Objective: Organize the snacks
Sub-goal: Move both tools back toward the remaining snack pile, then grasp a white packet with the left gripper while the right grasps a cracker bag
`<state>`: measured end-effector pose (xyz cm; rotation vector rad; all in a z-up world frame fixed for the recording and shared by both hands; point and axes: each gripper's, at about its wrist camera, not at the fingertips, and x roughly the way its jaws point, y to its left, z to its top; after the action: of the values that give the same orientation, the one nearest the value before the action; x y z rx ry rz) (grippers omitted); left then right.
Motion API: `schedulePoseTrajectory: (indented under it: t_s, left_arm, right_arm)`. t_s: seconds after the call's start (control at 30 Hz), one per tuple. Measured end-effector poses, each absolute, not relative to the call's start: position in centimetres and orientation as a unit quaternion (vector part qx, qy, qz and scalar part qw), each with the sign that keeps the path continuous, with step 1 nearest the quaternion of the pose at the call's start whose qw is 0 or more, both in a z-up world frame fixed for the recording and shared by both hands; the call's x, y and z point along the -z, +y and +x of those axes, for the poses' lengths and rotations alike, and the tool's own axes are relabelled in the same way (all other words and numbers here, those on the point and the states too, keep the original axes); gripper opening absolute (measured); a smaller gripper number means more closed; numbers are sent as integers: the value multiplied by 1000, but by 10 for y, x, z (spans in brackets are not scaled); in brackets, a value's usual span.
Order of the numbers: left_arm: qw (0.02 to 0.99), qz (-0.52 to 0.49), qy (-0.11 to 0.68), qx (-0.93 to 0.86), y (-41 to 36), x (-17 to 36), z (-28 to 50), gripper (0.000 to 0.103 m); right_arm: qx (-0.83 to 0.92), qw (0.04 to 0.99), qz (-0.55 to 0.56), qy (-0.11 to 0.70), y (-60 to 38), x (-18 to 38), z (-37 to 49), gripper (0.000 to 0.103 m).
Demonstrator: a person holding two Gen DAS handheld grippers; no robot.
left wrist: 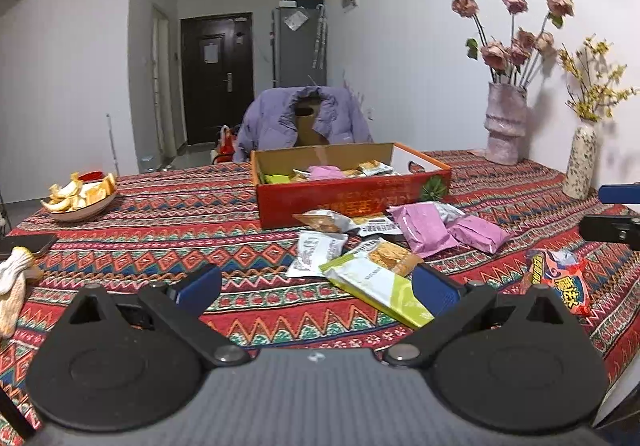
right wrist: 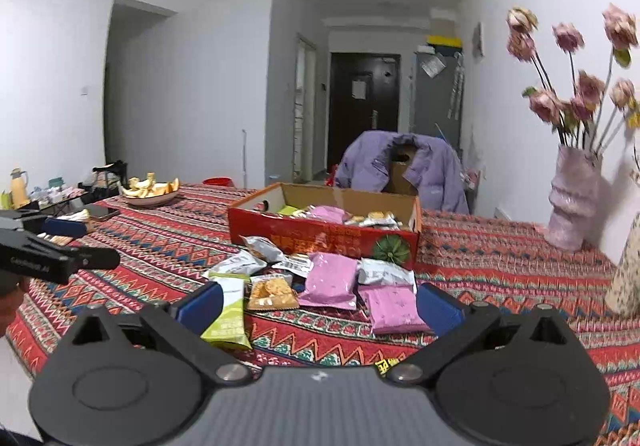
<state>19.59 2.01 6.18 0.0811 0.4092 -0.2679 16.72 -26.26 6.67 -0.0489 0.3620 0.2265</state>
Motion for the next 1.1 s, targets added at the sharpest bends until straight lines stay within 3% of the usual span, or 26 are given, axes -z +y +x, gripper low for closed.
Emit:
schedulePoseTrajectory:
  t_s: [0.33,0.47,0.67,0.93,1.1]
  left_arm:
    - [953,56,269,125,-17,-39,253,103]
    - [952,63,279,110,-21,-30,287,103]
    - [946,95,290,107,-26,-24,351,102]
    - [915,68,369,150,-19,3,419,71]
    - [911,56,372,171,-8,9,423,68]
  right_arm:
    - [-66,971,1,228,-280,-44,219,100]
    - [-85,965,20,247,-280,-39,242,86]
    - [-136,953,23,269,-257,-32,288,76]
    - [-189,928,10,322,-206,-16,363,67]
    - [-199,917,-10,346,-179,1,392,55]
